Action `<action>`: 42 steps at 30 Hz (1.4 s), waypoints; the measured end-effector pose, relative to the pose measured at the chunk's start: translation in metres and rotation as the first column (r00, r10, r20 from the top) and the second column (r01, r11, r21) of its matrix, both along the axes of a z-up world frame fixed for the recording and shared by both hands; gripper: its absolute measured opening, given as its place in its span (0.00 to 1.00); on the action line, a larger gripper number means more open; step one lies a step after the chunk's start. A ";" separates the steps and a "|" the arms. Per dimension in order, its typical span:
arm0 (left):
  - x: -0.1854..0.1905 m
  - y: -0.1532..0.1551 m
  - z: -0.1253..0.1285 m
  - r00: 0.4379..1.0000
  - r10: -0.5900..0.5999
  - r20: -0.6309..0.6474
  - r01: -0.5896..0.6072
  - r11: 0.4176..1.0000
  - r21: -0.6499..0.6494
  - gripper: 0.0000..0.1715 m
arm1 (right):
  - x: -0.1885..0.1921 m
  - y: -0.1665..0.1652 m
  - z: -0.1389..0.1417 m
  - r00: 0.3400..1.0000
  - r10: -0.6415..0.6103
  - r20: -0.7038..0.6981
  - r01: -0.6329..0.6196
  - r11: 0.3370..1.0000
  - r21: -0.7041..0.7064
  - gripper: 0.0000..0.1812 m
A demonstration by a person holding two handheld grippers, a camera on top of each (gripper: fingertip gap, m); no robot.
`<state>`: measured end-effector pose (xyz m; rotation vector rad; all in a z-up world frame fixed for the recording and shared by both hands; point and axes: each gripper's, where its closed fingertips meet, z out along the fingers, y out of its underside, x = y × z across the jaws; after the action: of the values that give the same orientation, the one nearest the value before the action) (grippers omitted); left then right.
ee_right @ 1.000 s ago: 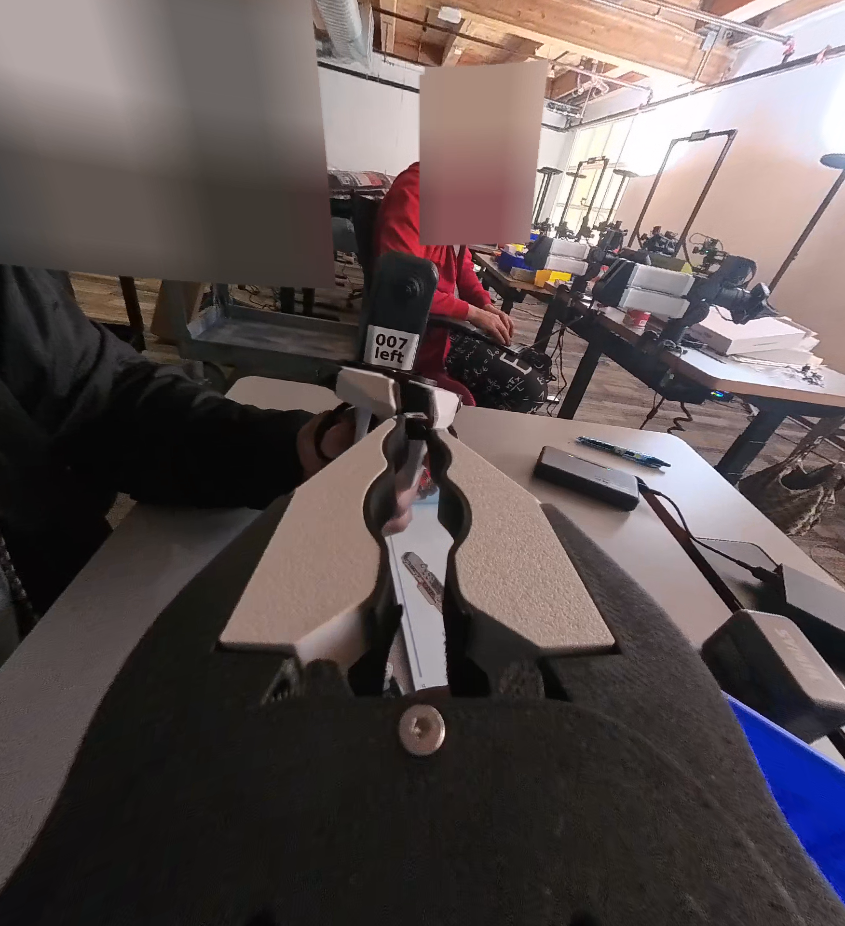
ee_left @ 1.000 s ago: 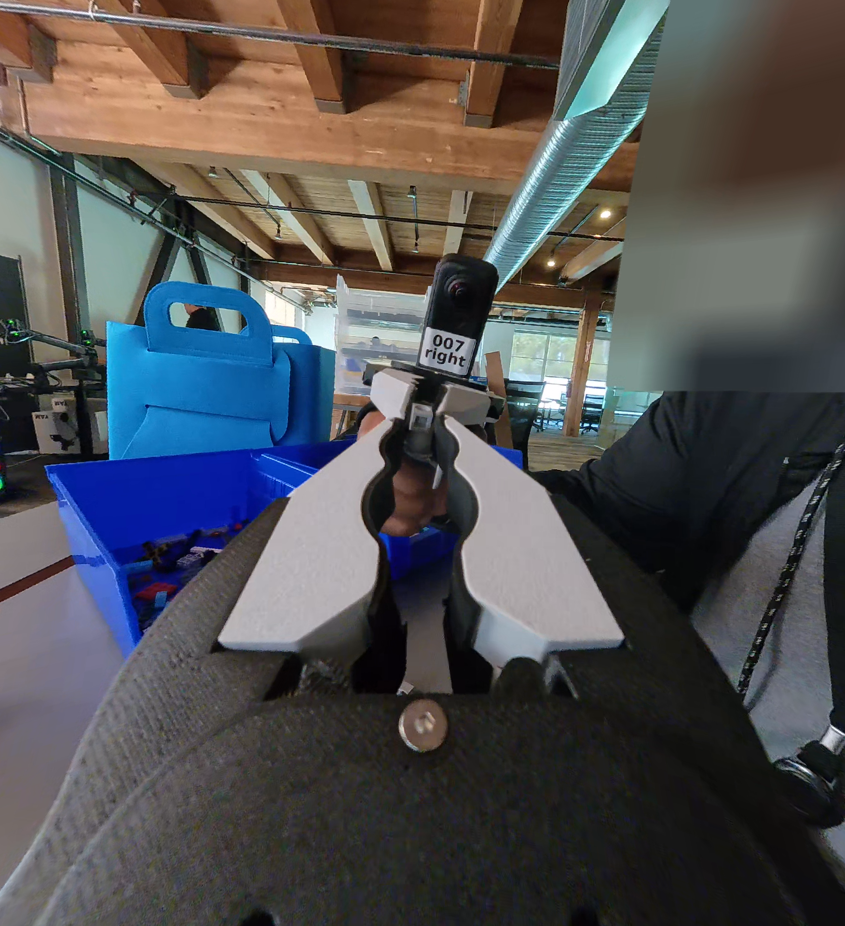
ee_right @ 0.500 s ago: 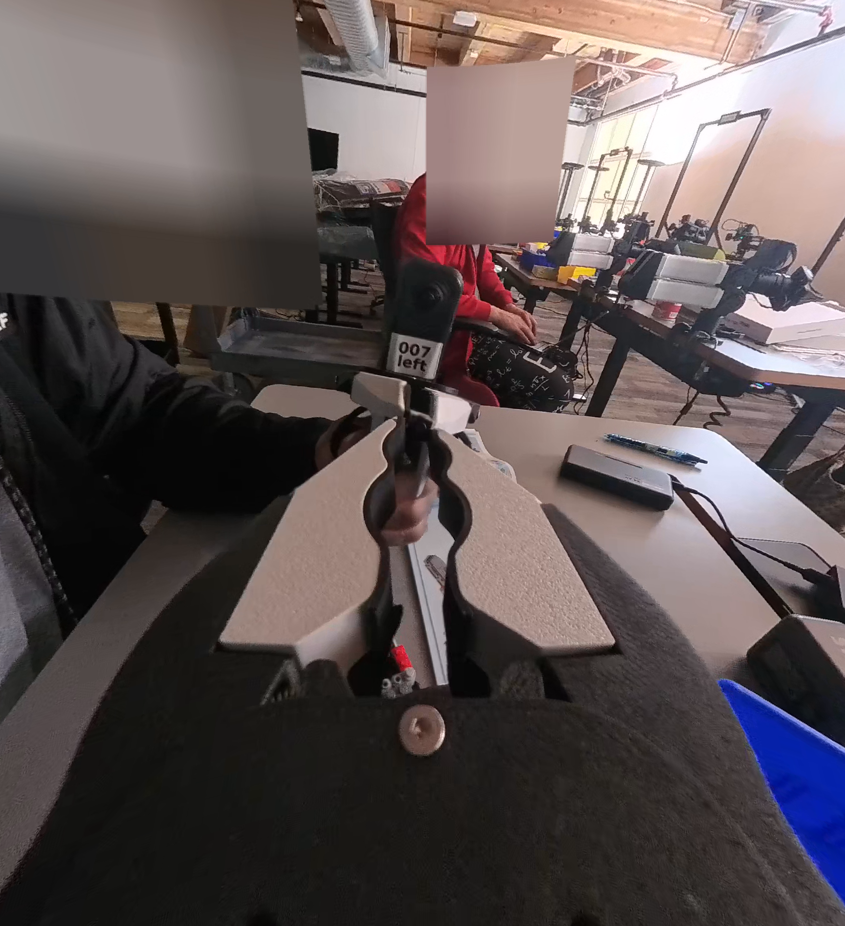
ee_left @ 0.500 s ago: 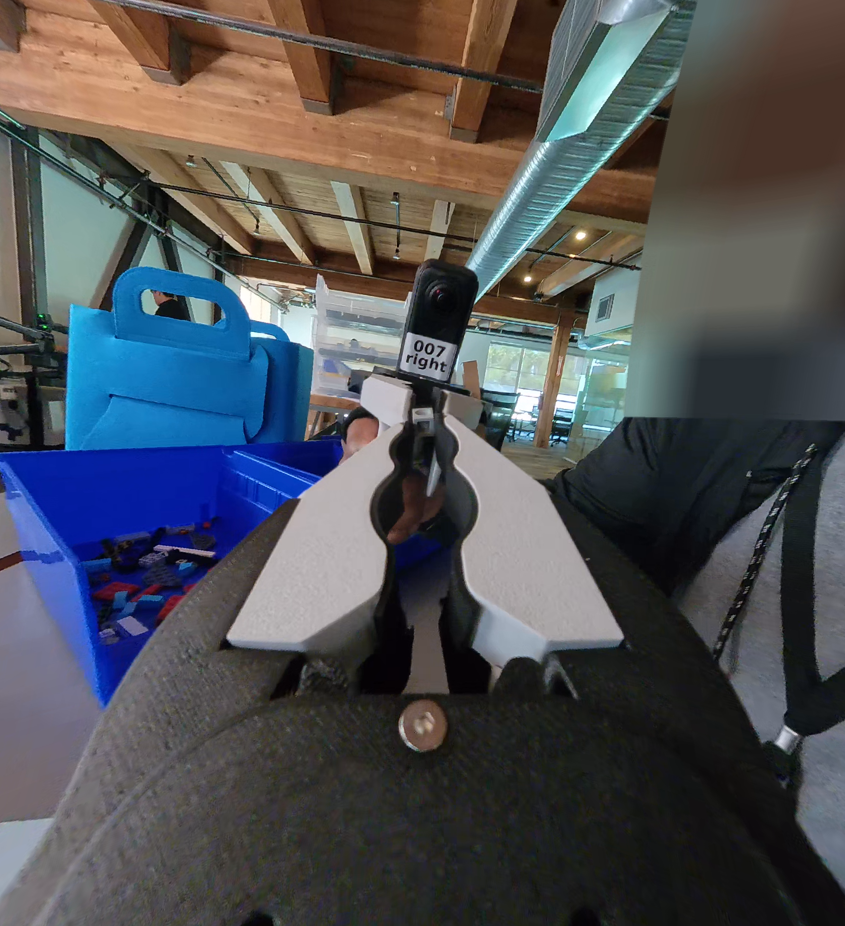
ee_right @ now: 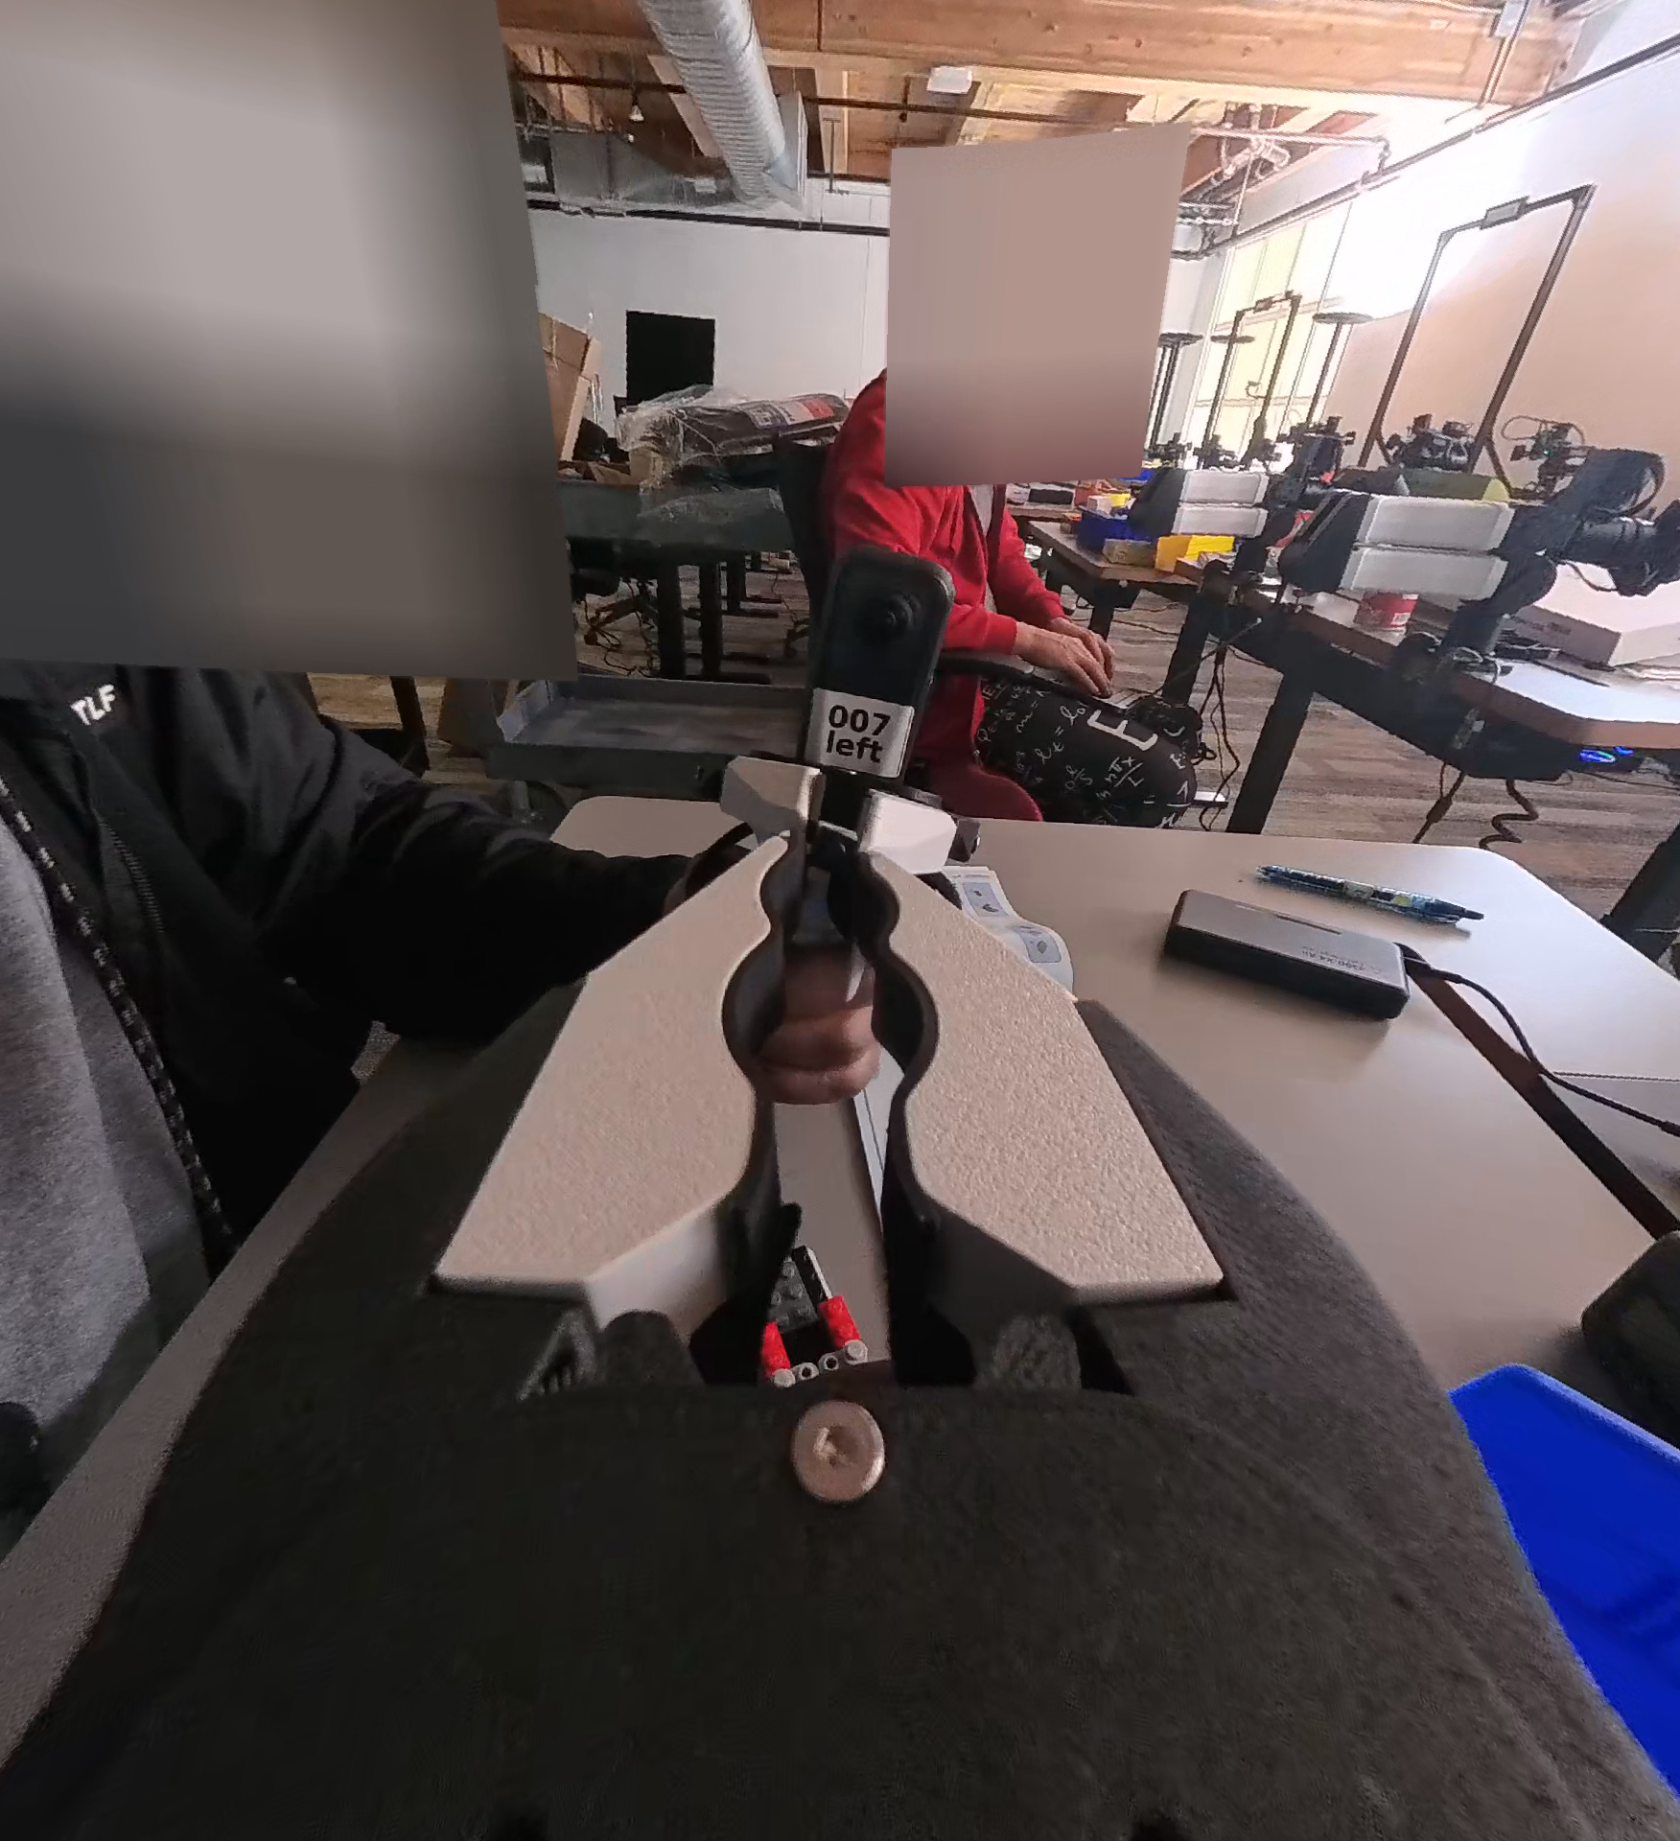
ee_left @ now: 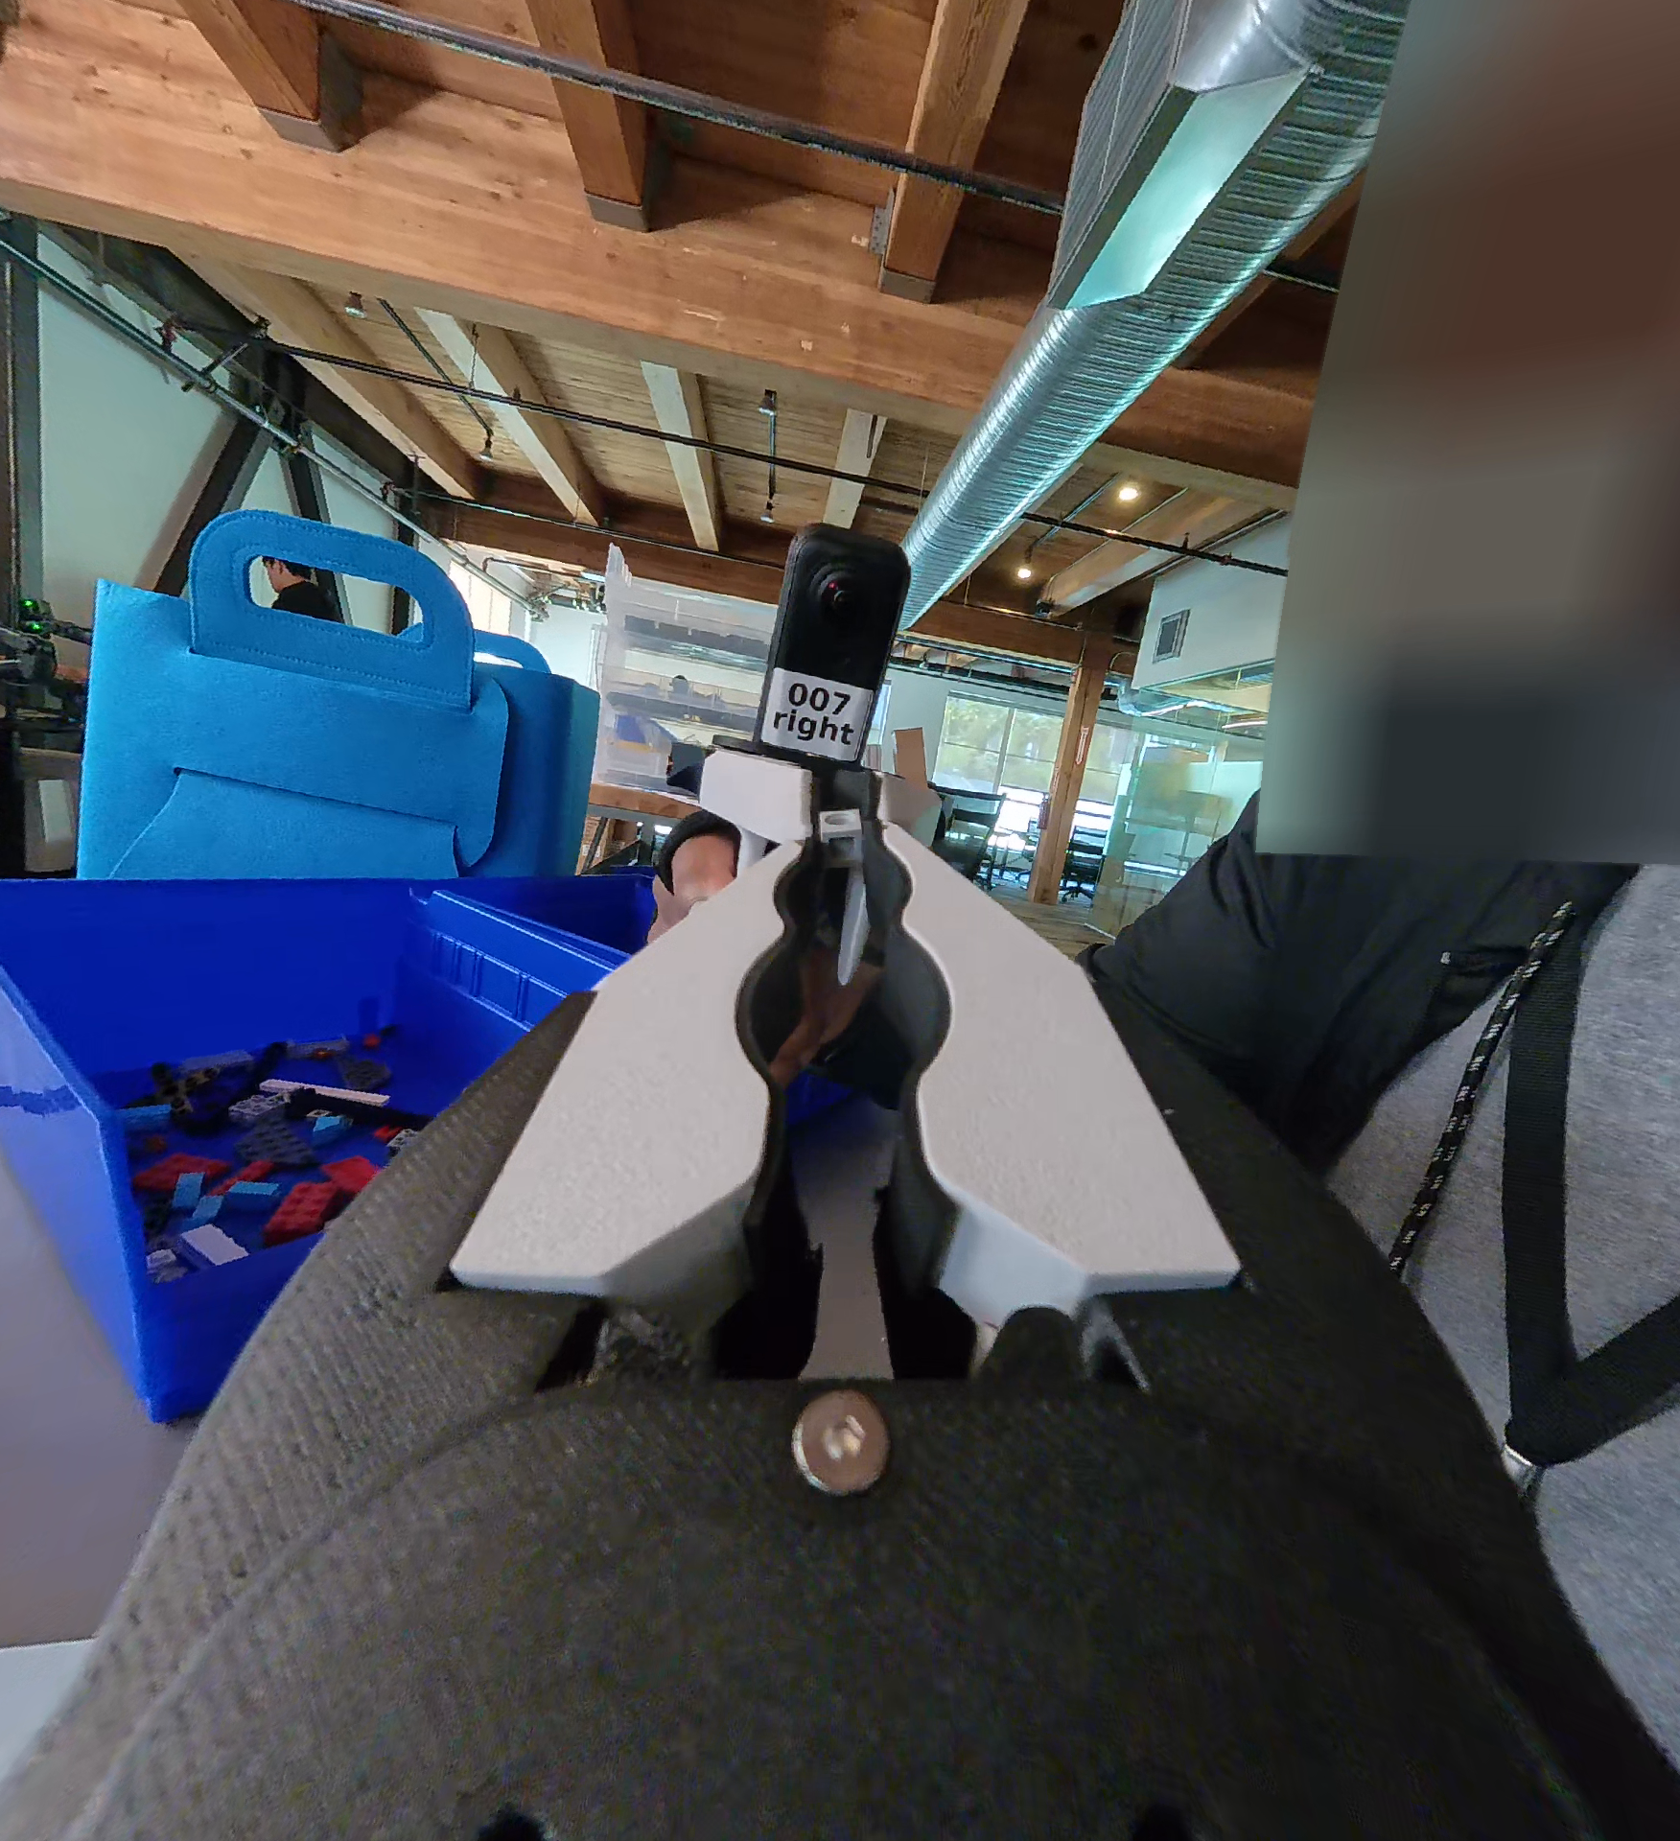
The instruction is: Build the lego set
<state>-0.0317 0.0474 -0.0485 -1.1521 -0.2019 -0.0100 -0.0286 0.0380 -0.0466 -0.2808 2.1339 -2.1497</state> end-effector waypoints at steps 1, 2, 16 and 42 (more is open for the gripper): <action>0.000 0.000 0.000 1.000 -0.002 0.003 0.002 1.000 0.002 0.05 | 0.000 0.000 0.000 1.000 -0.001 -0.001 0.001 1.000 0.001 0.05; 0.000 0.000 0.000 1.000 -0.008 0.005 0.008 1.000 0.003 0.05 | 0.000 0.000 0.000 1.000 -0.001 0.000 0.001 1.000 0.002 0.05; -0.001 0.000 0.000 0.999 -0.014 0.031 0.013 1.000 0.014 0.05 | -0.003 -0.002 0.001 0.999 -0.024 0.031 0.024 1.000 0.008 0.05; -0.001 0.003 -0.006 0.981 -0.135 0.140 0.129 0.990 0.047 0.05 | -0.002 0.000 -0.006 0.995 -0.030 -0.096 0.034 0.999 0.040 0.05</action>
<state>-0.0324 0.0500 -0.0548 -1.1257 -0.2505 -0.2135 -0.0304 0.0381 -0.0523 -0.3551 2.2462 -2.1480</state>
